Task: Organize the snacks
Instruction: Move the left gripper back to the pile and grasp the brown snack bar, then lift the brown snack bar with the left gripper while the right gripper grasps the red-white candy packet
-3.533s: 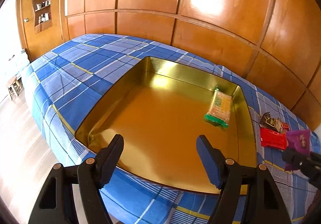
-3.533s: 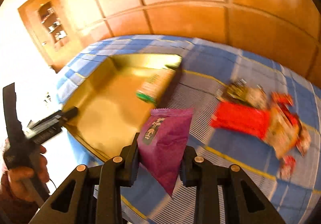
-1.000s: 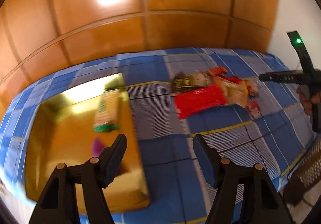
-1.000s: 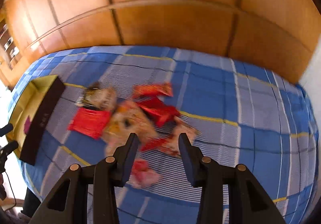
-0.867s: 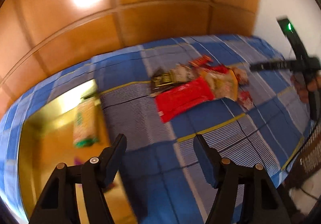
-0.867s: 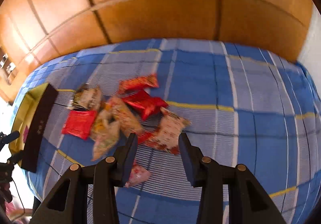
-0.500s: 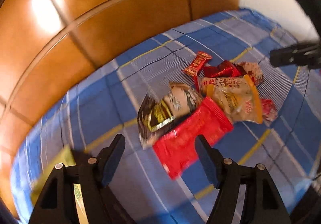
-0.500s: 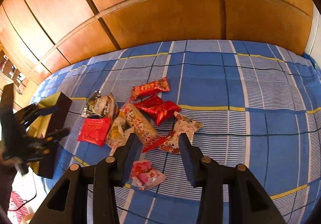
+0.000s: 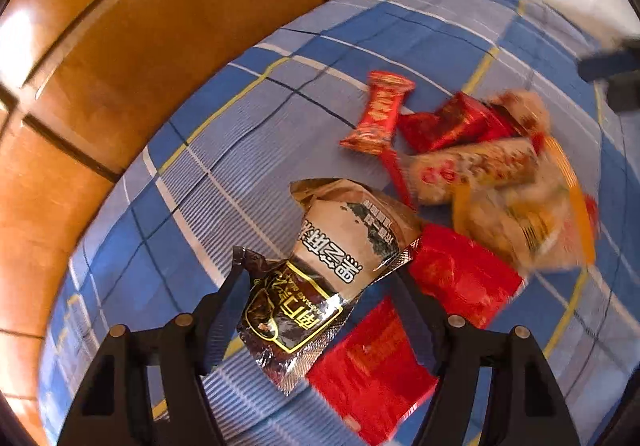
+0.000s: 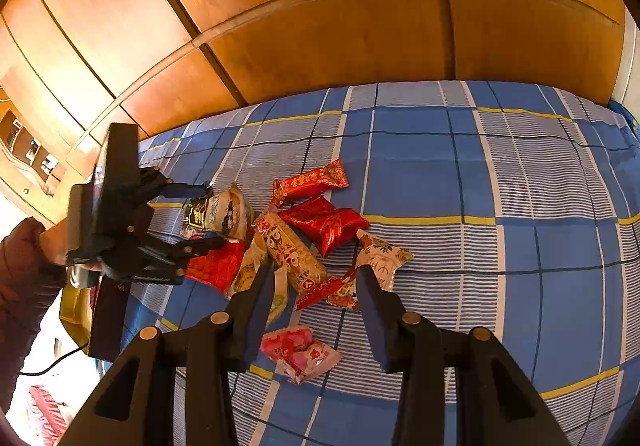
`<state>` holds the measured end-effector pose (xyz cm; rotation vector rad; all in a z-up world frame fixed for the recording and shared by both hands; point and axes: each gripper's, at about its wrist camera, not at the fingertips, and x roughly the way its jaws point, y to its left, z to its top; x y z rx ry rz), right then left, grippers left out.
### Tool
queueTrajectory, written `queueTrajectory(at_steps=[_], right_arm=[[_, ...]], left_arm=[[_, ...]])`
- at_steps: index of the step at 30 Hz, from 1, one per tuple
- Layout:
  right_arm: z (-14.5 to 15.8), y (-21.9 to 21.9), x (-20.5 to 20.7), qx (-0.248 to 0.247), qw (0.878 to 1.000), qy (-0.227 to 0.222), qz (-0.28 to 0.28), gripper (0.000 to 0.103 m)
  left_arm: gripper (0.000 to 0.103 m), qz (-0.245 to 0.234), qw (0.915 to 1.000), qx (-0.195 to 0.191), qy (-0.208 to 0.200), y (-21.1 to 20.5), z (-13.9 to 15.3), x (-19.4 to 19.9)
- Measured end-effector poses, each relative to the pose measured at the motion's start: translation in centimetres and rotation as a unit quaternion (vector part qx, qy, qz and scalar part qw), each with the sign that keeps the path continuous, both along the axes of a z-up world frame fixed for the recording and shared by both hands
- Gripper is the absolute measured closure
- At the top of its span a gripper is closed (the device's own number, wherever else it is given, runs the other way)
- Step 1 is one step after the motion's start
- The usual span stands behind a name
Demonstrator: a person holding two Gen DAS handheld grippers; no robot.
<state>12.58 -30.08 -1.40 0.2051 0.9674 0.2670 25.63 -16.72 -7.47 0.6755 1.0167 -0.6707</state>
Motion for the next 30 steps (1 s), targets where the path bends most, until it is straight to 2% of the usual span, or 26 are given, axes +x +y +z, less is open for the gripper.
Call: queueTrajectory(at_steps=[1,2,4,5,10,15,20,23,27,30], right_arm=[[0.0,0.0,0.0,-0.001,1.000,-0.001,-0.002,0.060],[0.0,0.0,-0.1,-0.002,1.000,-0.002,-0.003,0.060],[0.1,-0.1,-0.2,-0.006,1.000,-0.005,-0.006,0.060],[0.2,-0.1,-0.2,-0.010,1.000,-0.009,-0.008,0.060],[0.3,-0.6,-0.2,-0.011,1.000,-0.013,-0.018,0.062],[-0.3,-0.7,0.1,-0.013,1.000,0.004,-0.021,0.062],[-1.0,-1.2,0.4,0.006,0.999,0.024,-0.022,0.062],[-1.4,-1.1,0.6,0.021,0.999,0.041,-0.013,0.062],[-1.8,0.0,0.5,0.017,0.998,0.052,0.012,0.062],[-2.3,1.7,0.3,0.011,0.996,0.067,0.062,0.062]], left_arm=[[0.035,0.018,0.9997,-0.013,0.011,0.0,-0.2,0.4],[0.052,0.033,0.9990,-0.019,0.023,0.2,-0.5,0.7],[0.068,0.051,0.9962,-0.055,0.045,0.9,-0.4,0.7],[0.070,0.059,0.9947,-0.066,0.052,1.2,-0.3,0.5],[0.073,0.134,0.9833,-0.110,0.057,3.3,0.5,-1.4],[0.074,0.178,0.9750,-0.133,0.004,5.2,3.4,-6.2],[0.074,0.180,0.9693,-0.155,-0.063,5.8,5.9,-12.4],[0.074,0.170,0.9701,-0.151,-0.085,5.7,5.8,-15.9],[0.074,0.154,0.9746,-0.143,-0.079,5.3,5.2,-18.5],[0.074,0.144,0.9771,-0.152,-0.040,5.1,4.8,-18.0]])
